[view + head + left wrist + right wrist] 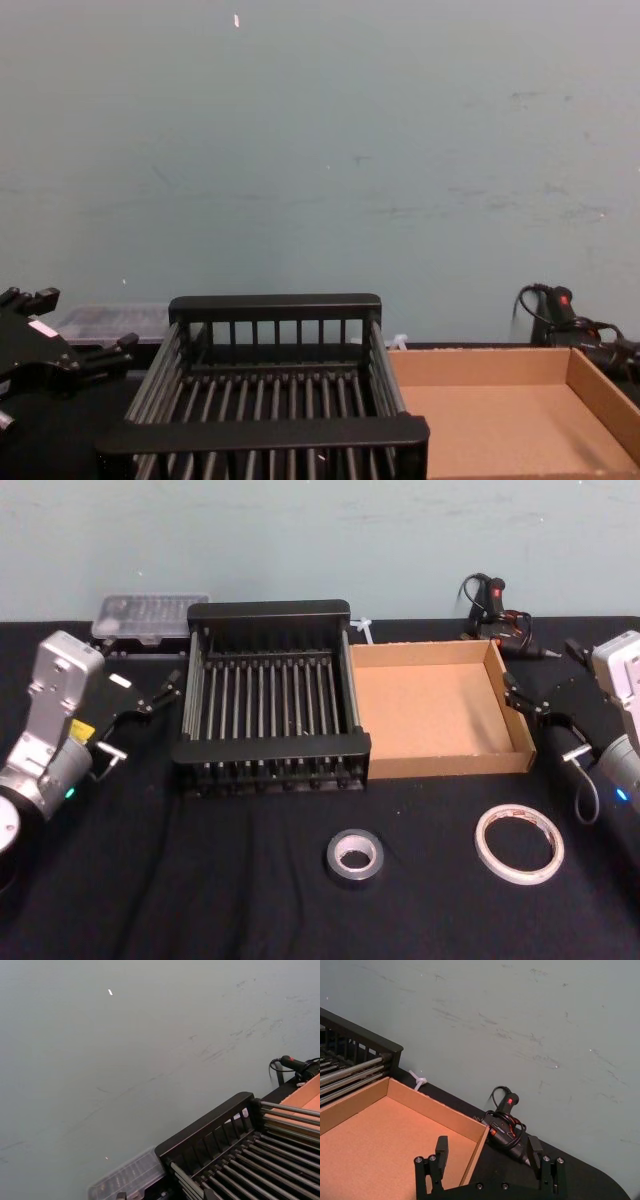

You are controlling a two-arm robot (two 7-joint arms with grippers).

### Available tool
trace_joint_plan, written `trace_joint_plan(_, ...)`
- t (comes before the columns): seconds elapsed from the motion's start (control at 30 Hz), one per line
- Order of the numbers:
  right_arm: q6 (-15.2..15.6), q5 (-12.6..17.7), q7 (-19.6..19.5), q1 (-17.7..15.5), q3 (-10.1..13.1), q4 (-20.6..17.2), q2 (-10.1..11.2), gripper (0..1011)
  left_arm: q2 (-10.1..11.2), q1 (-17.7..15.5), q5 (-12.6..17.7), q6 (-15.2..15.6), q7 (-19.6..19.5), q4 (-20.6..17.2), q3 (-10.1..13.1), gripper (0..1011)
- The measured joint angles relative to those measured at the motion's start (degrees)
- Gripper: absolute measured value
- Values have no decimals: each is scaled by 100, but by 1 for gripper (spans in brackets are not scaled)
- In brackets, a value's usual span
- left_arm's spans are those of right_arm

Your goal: Pick up the white tape and place it into the black box , Pick up the silver tape and place it into the brown box.

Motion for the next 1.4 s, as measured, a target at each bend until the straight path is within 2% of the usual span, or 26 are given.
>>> trace_joint_plan(0.5,0,0,0,0,0,0,0,1002,0,0,0,0,0,0,0,1001)
trace_joint_plan(0.6,30,60,29,-95,93,-113,28,1002,0,0,0,0,-1,0,0,1001)
trace_joint_plan(1.0,328,425,217,-677,521,-808,176,1002,0,0,0,0,0,0,0,1001)
trace_joint_plan(1.4,967,841,479,-1285,924,-1715,419,1002,0,0,0,0,0,0,0,1001)
